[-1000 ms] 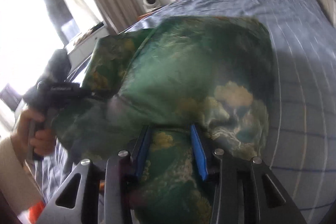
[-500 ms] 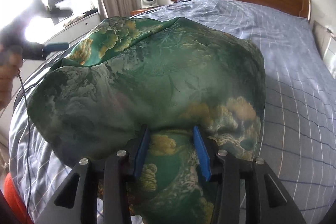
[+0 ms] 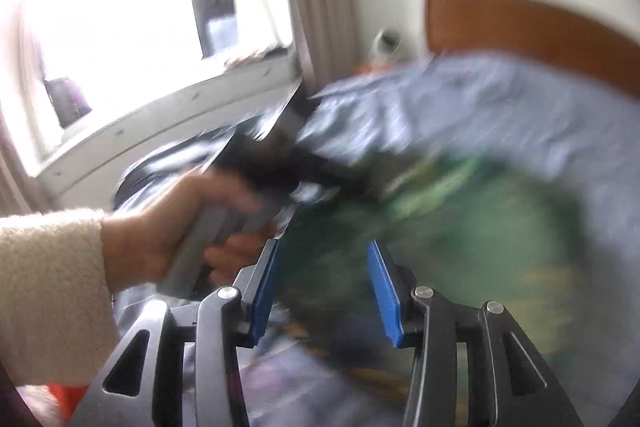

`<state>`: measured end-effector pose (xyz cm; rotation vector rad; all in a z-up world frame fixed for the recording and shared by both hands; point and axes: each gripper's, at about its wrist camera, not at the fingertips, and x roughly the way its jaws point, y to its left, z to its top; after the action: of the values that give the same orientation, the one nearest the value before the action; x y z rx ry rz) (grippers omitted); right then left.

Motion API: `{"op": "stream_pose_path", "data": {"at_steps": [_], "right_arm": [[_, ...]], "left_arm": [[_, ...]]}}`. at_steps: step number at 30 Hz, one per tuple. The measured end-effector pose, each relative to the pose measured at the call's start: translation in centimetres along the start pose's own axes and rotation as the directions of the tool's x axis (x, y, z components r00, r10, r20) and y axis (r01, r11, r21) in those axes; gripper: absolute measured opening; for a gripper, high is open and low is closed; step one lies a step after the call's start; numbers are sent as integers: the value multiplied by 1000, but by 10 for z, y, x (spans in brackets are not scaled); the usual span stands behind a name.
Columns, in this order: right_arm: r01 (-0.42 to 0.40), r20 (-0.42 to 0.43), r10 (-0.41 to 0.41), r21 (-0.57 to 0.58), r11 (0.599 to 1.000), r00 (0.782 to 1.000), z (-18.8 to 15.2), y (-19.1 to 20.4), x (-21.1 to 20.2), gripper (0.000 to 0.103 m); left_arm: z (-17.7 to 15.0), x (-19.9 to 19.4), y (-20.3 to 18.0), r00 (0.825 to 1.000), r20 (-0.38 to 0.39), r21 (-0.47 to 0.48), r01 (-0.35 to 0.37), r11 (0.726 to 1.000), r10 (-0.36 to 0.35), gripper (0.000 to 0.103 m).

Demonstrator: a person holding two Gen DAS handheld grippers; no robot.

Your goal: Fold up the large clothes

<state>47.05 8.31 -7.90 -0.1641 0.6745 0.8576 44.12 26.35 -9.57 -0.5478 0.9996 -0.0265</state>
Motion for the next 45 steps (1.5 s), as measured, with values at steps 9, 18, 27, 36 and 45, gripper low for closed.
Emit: {"op": "stream_pose_path", "data": {"at_steps": [9, 18, 27, 36, 45], "right_arm": [[67, -22, -66, 26, 997, 998, -31, 33, -18, 81], [162, -31, -159, 150, 975, 987, -71, 17, -112, 101], [300, -104, -281, 280, 912, 954, -125, -35, -155, 101], [405, -192, -358, 357, 842, 914, -152, -62, -172, 101], [207, -69, -203, 552, 808, 977, -162, -119, -185, 101]], "left_arm": [[-45, -71, -29, 961, 226, 211, -208, 955, 159, 95], [-85, -128, -60, 876, 404, 256, -383, 887, 262, 98], [-95, -137, -69, 830, 452, 267, -475, 839, 326, 98], [-82, -90, -3, 989, 53, 257, -145, 956, 135, 100], [-16, -70, 32, 886, -32, -22, 463, 886, -463, 102]]}}
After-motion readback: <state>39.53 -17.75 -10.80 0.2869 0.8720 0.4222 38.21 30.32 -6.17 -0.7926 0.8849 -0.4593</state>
